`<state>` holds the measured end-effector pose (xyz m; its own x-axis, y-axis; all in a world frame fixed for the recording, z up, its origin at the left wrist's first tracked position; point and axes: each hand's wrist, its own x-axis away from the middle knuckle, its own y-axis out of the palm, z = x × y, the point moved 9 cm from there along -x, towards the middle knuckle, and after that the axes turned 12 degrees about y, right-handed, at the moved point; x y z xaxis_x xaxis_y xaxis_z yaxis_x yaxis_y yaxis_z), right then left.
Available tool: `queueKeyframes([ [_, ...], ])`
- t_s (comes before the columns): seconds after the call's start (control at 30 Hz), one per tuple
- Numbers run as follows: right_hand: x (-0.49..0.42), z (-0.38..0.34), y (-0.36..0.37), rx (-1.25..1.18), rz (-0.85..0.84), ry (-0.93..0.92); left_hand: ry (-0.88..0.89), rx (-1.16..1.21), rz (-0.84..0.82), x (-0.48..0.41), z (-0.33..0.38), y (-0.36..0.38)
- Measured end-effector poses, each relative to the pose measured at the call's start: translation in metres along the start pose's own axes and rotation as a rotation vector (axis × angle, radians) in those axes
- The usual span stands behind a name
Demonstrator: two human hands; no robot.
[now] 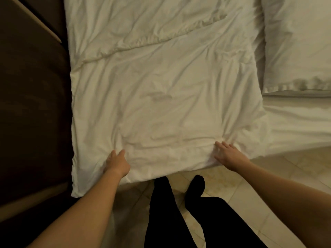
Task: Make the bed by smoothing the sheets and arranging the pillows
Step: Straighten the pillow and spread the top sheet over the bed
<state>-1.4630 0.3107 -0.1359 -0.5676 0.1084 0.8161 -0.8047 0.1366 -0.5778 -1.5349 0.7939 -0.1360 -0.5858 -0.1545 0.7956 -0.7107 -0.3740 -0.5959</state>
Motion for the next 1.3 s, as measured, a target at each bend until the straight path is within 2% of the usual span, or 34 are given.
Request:
queueKeyframes([
  [0.13, 0.036, 0.003, -0.018, -0.074, -0.003, 0.044, 0.073, 0.104, 0.072, 0.039, 0.038, -0.025],
  [0.5, 0.181, 0.059, -0.112, -0.092, 0.274, 0.001, 0.224, 0.074, 0.212, 0.165, 0.127, -0.1],
  [0.87, 0.249, 0.099, -0.175, -0.244, 0.593, 0.089, 0.444, -0.011, 0.26, 0.205, 0.227, -0.152],
  [1.3, 0.282, 0.168, -0.186, -0.405, 0.689, 0.229, 0.698, -0.159, 0.312, 0.232, 0.363, -0.192],
])
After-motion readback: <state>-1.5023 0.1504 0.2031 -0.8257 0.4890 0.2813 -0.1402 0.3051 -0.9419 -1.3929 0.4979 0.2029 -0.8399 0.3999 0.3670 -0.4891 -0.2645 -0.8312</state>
